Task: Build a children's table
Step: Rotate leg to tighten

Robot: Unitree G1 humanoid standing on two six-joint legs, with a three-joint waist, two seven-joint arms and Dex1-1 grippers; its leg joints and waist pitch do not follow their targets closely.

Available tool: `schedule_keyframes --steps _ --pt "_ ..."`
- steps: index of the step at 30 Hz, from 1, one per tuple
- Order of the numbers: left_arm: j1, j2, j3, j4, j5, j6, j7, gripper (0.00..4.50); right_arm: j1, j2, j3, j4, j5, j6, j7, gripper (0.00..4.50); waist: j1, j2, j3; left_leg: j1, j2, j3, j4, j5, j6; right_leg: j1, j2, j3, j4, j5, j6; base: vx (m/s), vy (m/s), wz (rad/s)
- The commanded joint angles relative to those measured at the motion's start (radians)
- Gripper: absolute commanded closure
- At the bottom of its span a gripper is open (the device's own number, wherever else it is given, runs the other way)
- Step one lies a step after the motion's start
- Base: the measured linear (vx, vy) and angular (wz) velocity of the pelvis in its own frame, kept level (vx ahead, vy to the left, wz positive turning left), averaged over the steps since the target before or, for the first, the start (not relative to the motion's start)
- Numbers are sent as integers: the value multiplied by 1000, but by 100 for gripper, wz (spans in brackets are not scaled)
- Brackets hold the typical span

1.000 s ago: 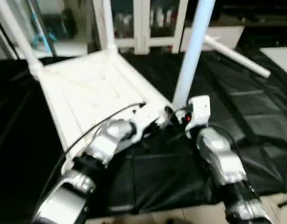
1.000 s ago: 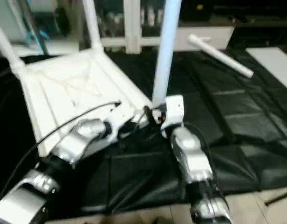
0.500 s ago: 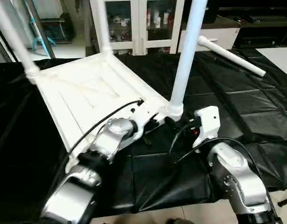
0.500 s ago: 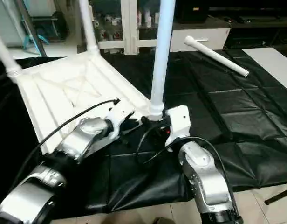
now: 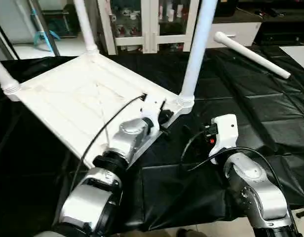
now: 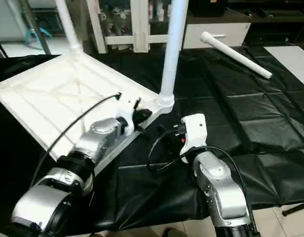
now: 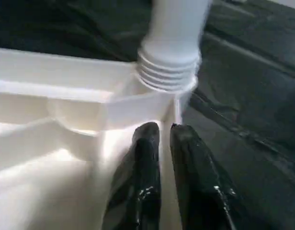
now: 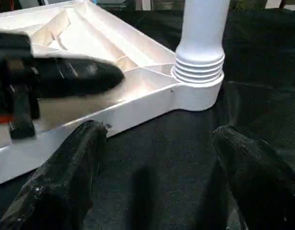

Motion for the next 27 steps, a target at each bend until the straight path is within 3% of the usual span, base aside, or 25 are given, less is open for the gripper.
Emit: schedule_keyframes --steps 1,2,3,4,5,7,8,9,12,13,14,15,16,17,18,19,20,21,22,23,24,25,26,27 --pt "4 15 14 -50 -4 -16 17 350 2 -9 -2 -35 -15 17 -1 64 6 -15 -62 16 22 2 -71 -161 114 67 -20 22 -59 -232 -221 0 0 0" --pt "22 32 36 -110 -4 -38 53 337 0 -11 -5 -43 -18 17 -4 64 7 -9 -60 18 23 1 -75 -190 91 66 -20 22 -60 -256 -206 0 0 0" --pt "33 42 51 -146 -5 -52 77 322 -2 -12 -8 -49 -19 17 -8 64 6 -11 -59 17 25 1 -77 -201 84 66 -20 23 -63 -264 -200 0 0 0" --pt "61 60 78 -222 -15 -26 97 322 -7 -16 -12 -59 -18 26 -11 64 7 6 -61 17 25 -3 -79 -207 66 68 -19 23 -58 -258 -192 0 0 0" --pt "78 71 94 -270 -23 -4 107 313 -10 -18 -15 -65 -16 32 -12 64 2 -5 -60 13 24 -1 -79 -211 58 67 -15 23 -59 -243 -187 0 0 0" --pt "151 81 159 -411 -43 -23 155 313 -13 -27 -13 -94 -27 23 -17 64 1 8 -61 12 22 -2 -79 -205 47 70 -15 23 -55 -222 -187 0 0 0" --pt "187 82 191 -472 -46 -52 189 313 -13 -26 -16 -108 -31 18 -25 64 -3 1 -62 9 24 -2 -77 -192 52 73 -16 23 -54 -190 -196 0 0 0" --pt "234 85 210 -542 -48 -42 203 313 -14 -29 -11 -120 -41 15 -29 64 -2 6 -66 13 22 0 -73 -182 56 71 -15 23 -50 -180 -197 0 0 0" --pt "318 93 222 -666 -6 13 245 313 -17 -46 14 -128 -83 -1 -36 64 -2 5 -65 12 24 1 -73 -165 63 68 -11 23 -50 -173 -191 0 0 0" --pt "327 94 223 -678 1 20 251 313 -18 -47 17 -128 -87 -2 -36 64 -1 7 -64 17 29 -4 -78 -183 39 65 1 15 -51 -190 -180 0 0 0" --pt "391 68 229 -744 16 23 285 313 -28 -31 13 -107 -92 -12 -55 64 -5 17 -57 -9 38 -53 -108 -236 66 87 4 -27 -34 -191 -179 0 0 0" --pt "393 67 229 -746 16 22 287 313 -29 -31 13 -106 -92 -13 -56 64 -12 20 -56 -7 48 -69 -108 -265 68 84 6 -34 -38 -181 -173 -11 -30 28" --pt "424 51 228 -769 22 20 316 313 -37 -21 9 -92 -91 -16 -64 64 -19 16 -56 6 66 -87 -113 -293 73 79 13 -44 -36 -165 -190 24 -58 48" --pt "460 39 221 -780 36 32 357 313 -50 -16 11 -75 -94 -19 -67 64 -36 31 -45 15 100 -181 -153 -373 145 71 35 -77 25 -167 -238 24 -58 48" --pt "474 35 218 -774 32 42 367 313 -56 -15 12 -69 -95 -20 -66 64 -47 38 -45 28 113 -213 -158 -382 165 60 39 -74 52 -182 -250 0 -101 55" --pt "483 34 216 -760 34 46 377 313 -60 -13 11 -62 -91 -20 -63 64 -51 27 -41 31 106 -244 -159 -363 212 54 44 -60 79 -219 -273 7 -160 62" --pt "487 35 215 -755 38 44 381 313 -61 -12 11 -60 -90 -21 -62 64 -47 28 -38 26 90 -248 -160 -354 224 54 42 -52 82 -219 -291 7 -160 62" --pt "504 41 207 -731 57 25 389 313 -69 -13 13 -44 -92 -26 -60 64 -39 7 -38 8 54 -248 -160 -347 232 65 34 -40 68 -215 -351 4 -218 65" --pt "508 43 204 -725 61 21 390 313 -72 -14 14 -38 -95 -29 -59 64 -34 4 -38 -2 32 -245 -152 -345 223 73 27 -38 53 -226 -389 -34 -239 58" --pt "516 43 201 -737 68 36 396 313 -74 -14 15 -32 -98 -31 -55 64 -12 -33 -46 -54 -63 -199 -63 -300 124 108 -11 -44 -32 -396 -459 -34 -239 58" --pt "521 44 196 -756 83 51 403 313 -78 -16 17 -23 -103 -35 -51 64 10 -54 -56 -44 -89 -138 53 -254 89 107 -63 -57 -96 -503 -473 -50 -238 54" --pt "523 44 194 -762 89 56 406 313 -79 -16 17 -19 -104 -36 -49 64 28 -78 -53 -49 -77 -31 218 -187 103 113 -106 -72 -134 -588 -435 -31 -216 53" --pt "524 43 191 -776 97 65 411 313 -83 -16 16 -11 -102 -37 -44 64 39 -56 -41 -61 -45 -36 208 -184 120 118 -124 -80 -119 -571 -405 -31 -216 53" --pt "524 39 187 -790 99 73 416 313 -87 -15 15 -3 -97 -39 -36 64 41 -25 -32 -28 23 -40 149 -239 127 140 -153 -146 -126 -593 -255 -25 -186 50"
